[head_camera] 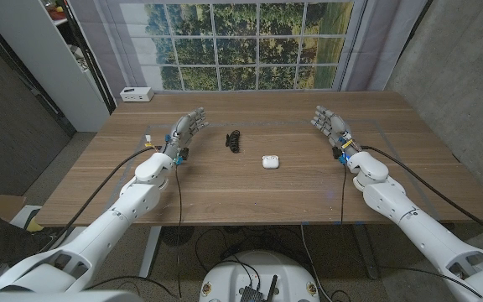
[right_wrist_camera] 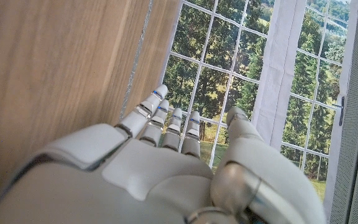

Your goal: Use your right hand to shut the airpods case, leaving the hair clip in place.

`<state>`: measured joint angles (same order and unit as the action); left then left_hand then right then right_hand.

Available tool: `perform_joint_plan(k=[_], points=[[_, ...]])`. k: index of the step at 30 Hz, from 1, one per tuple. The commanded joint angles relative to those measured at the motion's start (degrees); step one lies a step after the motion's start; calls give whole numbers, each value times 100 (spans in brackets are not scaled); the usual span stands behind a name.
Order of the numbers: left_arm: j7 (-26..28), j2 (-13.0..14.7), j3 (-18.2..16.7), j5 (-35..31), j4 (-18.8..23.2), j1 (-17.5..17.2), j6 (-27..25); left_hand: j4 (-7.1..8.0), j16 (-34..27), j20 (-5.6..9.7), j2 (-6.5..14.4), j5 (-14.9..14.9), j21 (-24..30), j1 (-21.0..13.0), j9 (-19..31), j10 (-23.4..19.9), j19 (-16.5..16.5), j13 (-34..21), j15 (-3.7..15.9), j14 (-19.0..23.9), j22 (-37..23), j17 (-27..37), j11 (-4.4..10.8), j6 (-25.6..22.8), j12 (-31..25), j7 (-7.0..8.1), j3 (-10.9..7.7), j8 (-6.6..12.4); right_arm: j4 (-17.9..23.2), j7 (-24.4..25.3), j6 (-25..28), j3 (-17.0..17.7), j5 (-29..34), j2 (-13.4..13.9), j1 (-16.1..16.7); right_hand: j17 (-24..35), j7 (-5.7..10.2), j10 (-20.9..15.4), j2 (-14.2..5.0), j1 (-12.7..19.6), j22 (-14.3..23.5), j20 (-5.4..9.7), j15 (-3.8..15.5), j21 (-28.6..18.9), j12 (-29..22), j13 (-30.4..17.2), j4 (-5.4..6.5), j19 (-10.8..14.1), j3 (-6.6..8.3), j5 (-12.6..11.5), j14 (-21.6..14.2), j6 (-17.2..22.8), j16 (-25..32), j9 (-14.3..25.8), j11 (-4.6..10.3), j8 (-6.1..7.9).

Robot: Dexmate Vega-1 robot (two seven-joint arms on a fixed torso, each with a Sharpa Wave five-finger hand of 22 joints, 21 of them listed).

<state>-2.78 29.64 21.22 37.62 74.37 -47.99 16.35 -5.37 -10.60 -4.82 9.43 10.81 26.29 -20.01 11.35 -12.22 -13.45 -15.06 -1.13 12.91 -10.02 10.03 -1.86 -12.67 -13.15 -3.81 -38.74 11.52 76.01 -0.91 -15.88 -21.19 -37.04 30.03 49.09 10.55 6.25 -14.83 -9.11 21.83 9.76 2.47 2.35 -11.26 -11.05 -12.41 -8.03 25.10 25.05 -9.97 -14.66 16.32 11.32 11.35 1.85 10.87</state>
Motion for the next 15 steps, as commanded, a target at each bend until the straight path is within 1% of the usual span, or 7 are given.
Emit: perform_joint_plan(k=[1, 3, 5, 6, 7, 13, 15], points=[[-111, 50, 1, 16, -3, 12, -8, 6, -42, -6, -10, 22, 35, -47, 11, -34, -44, -8, -10, 47, -27, 15, -23, -36, -25, -12, -31, 20, 166, -83, 64, -4, 136, 247, 38, 11, -25, -10, 11, 120, 16, 199, 445, -22, -26, -17, -52, 41, 59, -49, -35, 42, 10, 13, -32, 37], [-123, 44, -2, 18, -13, 12, 17, 3, -40, -8, -13, 23, 32, -48, 11, -31, -46, -7, -11, 47, -27, 14, 0, -40, -24, -10, -32, 20, 155, -131, 31, -18, 178, 279, 20, 5, -41, -6, 3, 179, 15, 154, 428, -21, -27, -13, -83, 42, 82, -63, -31, 51, 6, 11, -47, 42], [-109, 54, -2, 14, 4, 7, -2, 3, -39, -3, -10, 23, 30, -48, 11, -37, -50, -6, -13, 47, -27, 14, -5, -44, -26, -12, -34, 21, 230, -207, 59, -88, 384, 455, -32, 0, -14, 6, -9, 251, 15, 142, 441, -7, -25, -10, -116, 13, 112, -81, -18, 55, -1, 9, -29, 45], [-109, 54, -1, 14, 4, 7, -2, 1, -39, -2, -10, 23, 28, -49, 11, -36, -49, -6, -10, 47, -27, 13, 0, -43, -26, -12, -35, 20, 232, -205, 63, -89, 388, 458, -32, -1, -4, 6, -12, 273, 14, 136, 456, -4, -26, -9, -126, 5, 121, -87, -12, 57, -3, 9, -29, 46], [-55, 57, -3, 8, 36, -1, -41, 0, -37, 4, -10, 23, 25, -50, 11, -38, -50, -5, -10, 47, -27, 13, 20, -45, -26, -10, -36, 20, 351, -212, 147, -146, 560, 610, -52, -2, -2, 8, -11, 294, 14, 131, 463, 2, -27, -8, -135, -8, 128, -92, -5, 56, -6, 8, -18, 46], [-28, 45, -7, -5, 44, -14, -12, 1, -39, 4, -10, 22, 9, -47, 12, -41, -34, -2, -9, 55, -27, 14, -6, -55, -26, -10, -36, 21, 756, -268, 528, -252, 837, 1001, -55, -13, 17, 73, 25, 466, 12, 78, 469, 33, -12, -1, -201, -97, 175, -129, 83, 65, -40, 4, 14, 50], [0, 35, -7, -13, 40, -16, -10, 2, -40, 5, -9, 22, 6, -46, 12, -41, -34, -1, -15, 58, -27, 15, -6, -56, -26, -15, -37, 20, 906, -248, 673, -285, 938, 1118, -48, -14, 21, 85, 52, 530, 12, -17, 464, 35, -15, 1, -215, -117, 182, -139, 102, 80, -41, 2, 6, 55]])
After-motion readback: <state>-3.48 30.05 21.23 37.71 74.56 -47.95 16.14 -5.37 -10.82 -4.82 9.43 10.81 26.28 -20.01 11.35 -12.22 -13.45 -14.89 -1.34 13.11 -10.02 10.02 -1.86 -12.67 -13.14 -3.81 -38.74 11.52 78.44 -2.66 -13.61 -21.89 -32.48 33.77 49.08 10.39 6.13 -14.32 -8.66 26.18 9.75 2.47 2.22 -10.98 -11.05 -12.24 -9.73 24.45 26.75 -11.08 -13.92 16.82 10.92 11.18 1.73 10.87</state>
